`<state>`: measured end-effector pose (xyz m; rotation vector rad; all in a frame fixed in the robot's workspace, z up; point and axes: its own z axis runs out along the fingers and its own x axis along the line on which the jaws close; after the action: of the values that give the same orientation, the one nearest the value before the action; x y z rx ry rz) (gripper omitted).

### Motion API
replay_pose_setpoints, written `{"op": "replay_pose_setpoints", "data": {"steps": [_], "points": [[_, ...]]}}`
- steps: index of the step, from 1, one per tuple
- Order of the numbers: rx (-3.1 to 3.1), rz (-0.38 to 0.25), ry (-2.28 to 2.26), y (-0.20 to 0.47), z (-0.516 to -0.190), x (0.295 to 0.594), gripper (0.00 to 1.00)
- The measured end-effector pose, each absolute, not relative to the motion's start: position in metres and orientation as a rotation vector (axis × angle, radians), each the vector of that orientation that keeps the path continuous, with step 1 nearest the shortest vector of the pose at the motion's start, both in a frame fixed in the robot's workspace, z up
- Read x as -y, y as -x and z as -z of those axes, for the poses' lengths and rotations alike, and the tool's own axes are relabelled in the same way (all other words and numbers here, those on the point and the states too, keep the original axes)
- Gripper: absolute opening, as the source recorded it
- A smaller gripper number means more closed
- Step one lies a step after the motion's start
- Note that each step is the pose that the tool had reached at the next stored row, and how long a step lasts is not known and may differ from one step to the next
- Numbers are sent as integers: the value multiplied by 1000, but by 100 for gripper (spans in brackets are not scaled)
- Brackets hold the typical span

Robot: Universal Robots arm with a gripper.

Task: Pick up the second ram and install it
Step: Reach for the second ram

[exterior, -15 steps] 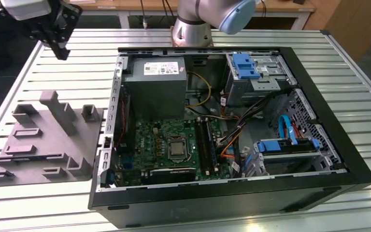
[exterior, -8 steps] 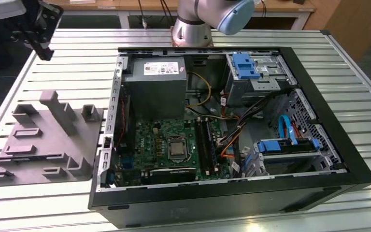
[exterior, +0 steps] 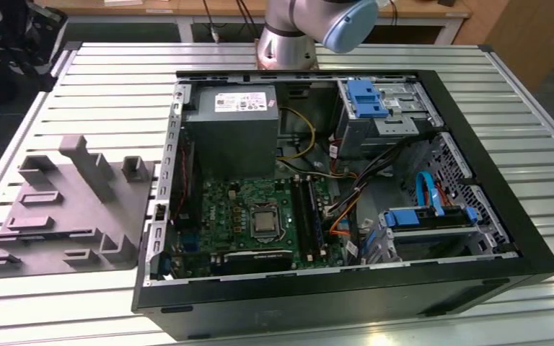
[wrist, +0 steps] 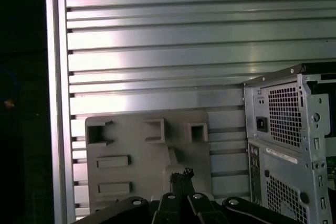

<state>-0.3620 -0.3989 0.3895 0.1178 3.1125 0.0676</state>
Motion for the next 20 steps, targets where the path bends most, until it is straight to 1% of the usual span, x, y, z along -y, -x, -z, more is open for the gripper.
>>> {"op": "replay_pose_setpoints", "data": {"steps": [7,20], "points": [[-3113,-68,-118,379,-387,399,11],[-3112,-68,-118,380,-384,405,11]]}}
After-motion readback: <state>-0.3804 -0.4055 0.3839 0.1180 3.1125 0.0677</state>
